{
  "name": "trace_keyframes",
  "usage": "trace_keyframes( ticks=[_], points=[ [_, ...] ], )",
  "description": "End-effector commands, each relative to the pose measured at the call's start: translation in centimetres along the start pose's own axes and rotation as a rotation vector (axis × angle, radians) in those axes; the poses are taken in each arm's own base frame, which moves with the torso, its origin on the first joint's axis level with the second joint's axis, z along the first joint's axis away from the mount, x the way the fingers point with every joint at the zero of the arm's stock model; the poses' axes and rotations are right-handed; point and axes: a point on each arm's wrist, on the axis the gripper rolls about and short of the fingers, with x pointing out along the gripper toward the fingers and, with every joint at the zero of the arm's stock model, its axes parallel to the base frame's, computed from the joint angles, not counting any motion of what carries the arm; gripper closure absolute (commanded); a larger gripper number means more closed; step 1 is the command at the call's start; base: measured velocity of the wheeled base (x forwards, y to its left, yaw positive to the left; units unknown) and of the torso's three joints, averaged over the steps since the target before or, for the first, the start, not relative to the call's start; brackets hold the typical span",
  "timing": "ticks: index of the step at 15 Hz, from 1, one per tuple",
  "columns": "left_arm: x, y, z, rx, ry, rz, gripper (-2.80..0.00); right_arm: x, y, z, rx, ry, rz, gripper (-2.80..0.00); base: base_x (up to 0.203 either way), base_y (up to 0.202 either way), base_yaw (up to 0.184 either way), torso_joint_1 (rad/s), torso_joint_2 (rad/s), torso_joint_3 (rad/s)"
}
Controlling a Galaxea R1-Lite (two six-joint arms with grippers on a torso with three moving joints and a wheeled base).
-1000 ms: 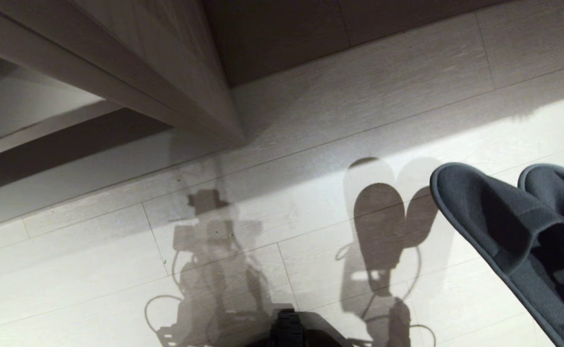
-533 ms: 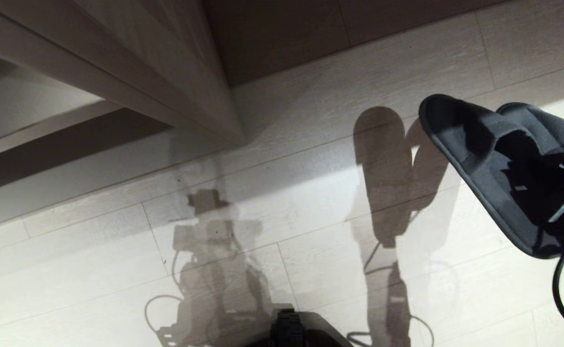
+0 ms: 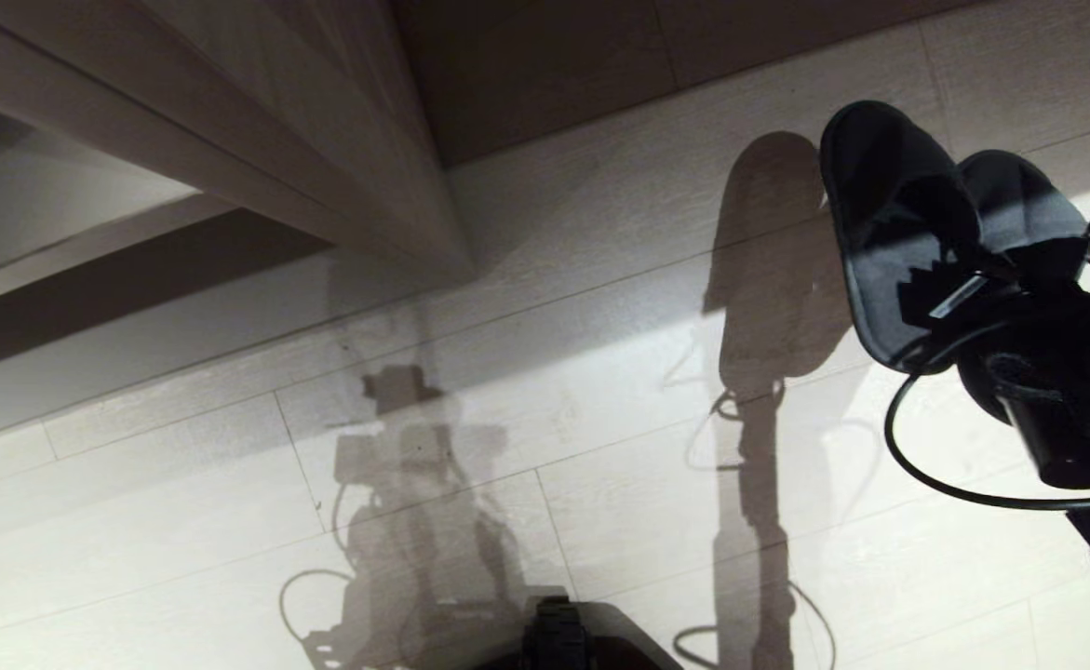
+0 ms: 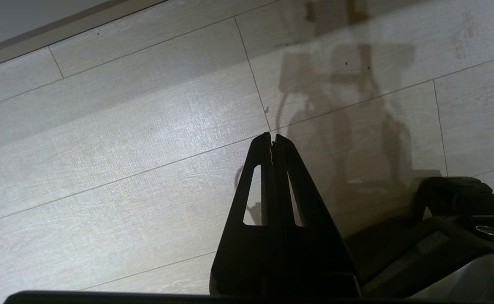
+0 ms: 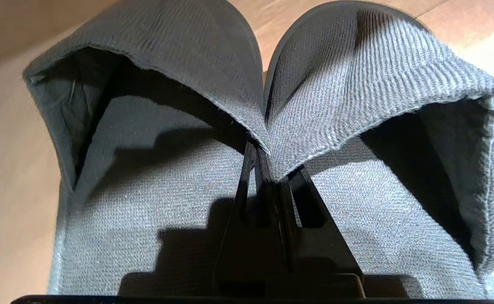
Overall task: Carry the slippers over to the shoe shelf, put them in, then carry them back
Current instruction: Place the slippers on the floor
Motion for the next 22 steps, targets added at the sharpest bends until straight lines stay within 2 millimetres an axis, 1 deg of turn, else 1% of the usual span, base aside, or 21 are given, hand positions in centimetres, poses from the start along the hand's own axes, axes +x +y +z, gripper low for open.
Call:
trace_keyframes(
  ticks=[1, 6, 10, 13, 17, 22],
  points=[
    [0.1, 0.0, -0.2, 0.000, 0.008, 0.001, 0.00, 1.7, 1.4, -3.6, 0.021, 0.051, -0.021, 0.00, 0.000, 0.000, 0.000, 0.000, 0.00, 0.000],
    [0.1, 0.0, -0.2, -0.001, 0.008, 0.000, 0.00, 4.1, 2.3, -7.0, 0.028, 0.073, -0.026, 0.00, 0.000, 0.000, 0.000, 0.000, 0.00, 0.000],
    [0.1, 0.0, -0.2, 0.000, 0.008, 0.000, 0.00, 5.7, 2.9, -7.6, 0.036, 0.041, -0.026, 0.00, 0.000, 0.000, 0.000, 0.000, 0.00, 0.000],
    [0.1, 0.0, -0.2, 0.000, 0.007, 0.000, 0.00, 6.9, 3.0, -8.9, 0.031, 0.036, -0.034, 0.00, 0.000, 0.000, 0.000, 0.000, 0.00, 0.000],
    [0.1, 0.0, -0.2, 0.000, 0.008, 0.001, 0.00, 8.4, 3.5, -9.7, 0.042, 0.003, -0.035, 0.00, 0.000, 0.000, 0.000, 0.000, 0.00, 0.000],
    [0.1, 0.0, -0.2, 0.000, 0.007, 0.000, 0.00, 8.5, 3.5, -9.8, 0.041, 0.002, -0.032, 0.00, 0.000, 0.000, 0.000, 0.000, 0.00, 0.000]
  ],
)
